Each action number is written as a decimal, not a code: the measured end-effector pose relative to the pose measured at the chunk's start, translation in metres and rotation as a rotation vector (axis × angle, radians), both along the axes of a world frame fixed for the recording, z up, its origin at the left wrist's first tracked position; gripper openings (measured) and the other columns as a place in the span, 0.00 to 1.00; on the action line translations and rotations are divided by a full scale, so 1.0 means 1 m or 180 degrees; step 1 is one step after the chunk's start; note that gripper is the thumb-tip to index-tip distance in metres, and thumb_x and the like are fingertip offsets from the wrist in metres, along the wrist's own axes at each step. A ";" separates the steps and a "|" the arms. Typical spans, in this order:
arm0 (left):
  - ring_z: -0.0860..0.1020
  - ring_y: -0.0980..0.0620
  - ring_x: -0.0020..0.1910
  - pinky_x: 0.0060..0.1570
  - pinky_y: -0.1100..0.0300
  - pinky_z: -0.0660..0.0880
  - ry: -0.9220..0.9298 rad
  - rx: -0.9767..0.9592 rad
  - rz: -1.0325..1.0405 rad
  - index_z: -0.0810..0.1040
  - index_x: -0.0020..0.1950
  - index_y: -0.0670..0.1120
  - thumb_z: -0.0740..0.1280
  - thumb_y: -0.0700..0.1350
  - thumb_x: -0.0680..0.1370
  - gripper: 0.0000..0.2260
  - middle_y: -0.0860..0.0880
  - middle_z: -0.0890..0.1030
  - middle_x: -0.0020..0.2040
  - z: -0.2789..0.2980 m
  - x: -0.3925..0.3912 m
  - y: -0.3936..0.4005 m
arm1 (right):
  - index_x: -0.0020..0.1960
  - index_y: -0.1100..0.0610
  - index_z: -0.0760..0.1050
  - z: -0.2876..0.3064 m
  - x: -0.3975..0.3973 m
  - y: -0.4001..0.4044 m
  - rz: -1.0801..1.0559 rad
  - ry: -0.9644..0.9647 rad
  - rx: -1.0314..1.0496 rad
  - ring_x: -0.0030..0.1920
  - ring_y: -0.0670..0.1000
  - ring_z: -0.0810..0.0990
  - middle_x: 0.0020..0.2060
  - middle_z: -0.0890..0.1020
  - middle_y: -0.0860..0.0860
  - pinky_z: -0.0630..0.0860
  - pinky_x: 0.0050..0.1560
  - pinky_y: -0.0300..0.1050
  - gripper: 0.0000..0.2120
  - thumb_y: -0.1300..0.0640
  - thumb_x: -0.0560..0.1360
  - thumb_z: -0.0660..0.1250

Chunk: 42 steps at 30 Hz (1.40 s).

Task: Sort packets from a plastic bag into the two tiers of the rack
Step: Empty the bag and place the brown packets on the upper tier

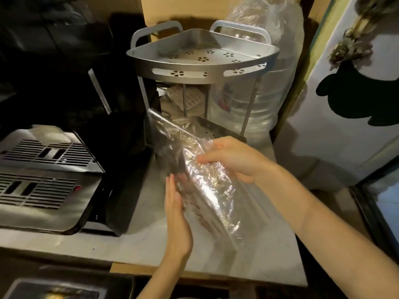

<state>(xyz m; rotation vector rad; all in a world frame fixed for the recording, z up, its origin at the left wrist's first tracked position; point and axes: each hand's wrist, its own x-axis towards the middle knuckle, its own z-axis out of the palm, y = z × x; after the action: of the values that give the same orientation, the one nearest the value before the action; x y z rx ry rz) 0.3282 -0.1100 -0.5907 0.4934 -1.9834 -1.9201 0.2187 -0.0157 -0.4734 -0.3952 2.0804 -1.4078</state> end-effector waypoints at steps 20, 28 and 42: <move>0.30 0.48 0.72 0.67 0.48 0.26 -0.1325 -0.4273 -0.1212 0.39 0.74 0.52 0.33 0.60 0.77 0.26 0.48 0.36 0.75 -0.077 -0.012 -0.003 | 0.64 0.58 0.64 -0.140 0.044 0.099 -0.1858 -0.0374 0.0460 0.51 0.56 0.79 0.57 0.75 0.61 0.78 0.48 0.43 0.21 0.66 0.74 0.65; 0.30 0.49 0.71 0.69 0.48 0.27 -0.1463 -0.3917 -0.1273 0.37 0.71 0.54 0.17 0.63 0.64 0.38 0.50 0.34 0.73 -0.056 -0.018 0.006 | 0.75 0.55 0.49 -0.149 0.007 0.088 -0.0934 0.1856 0.1991 0.74 0.53 0.52 0.75 0.57 0.51 0.50 0.72 0.45 0.38 0.59 0.73 0.66; 0.34 0.54 0.72 0.70 0.53 0.33 -0.1006 -0.3673 -0.1630 0.35 0.72 0.50 0.23 0.62 0.69 0.34 0.51 0.37 0.75 -0.071 -0.097 0.027 | 0.71 0.52 0.62 -0.157 -0.053 0.057 -0.0099 0.2554 0.2456 0.68 0.52 0.65 0.66 0.70 0.51 0.60 0.66 0.52 0.23 0.54 0.76 0.60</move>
<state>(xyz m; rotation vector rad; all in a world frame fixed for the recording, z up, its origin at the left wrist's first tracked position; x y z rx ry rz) 0.2317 -0.0832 -0.6616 -0.0612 -3.1637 -0.5698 0.1653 0.0413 -0.6299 -0.6538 3.0548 -0.3477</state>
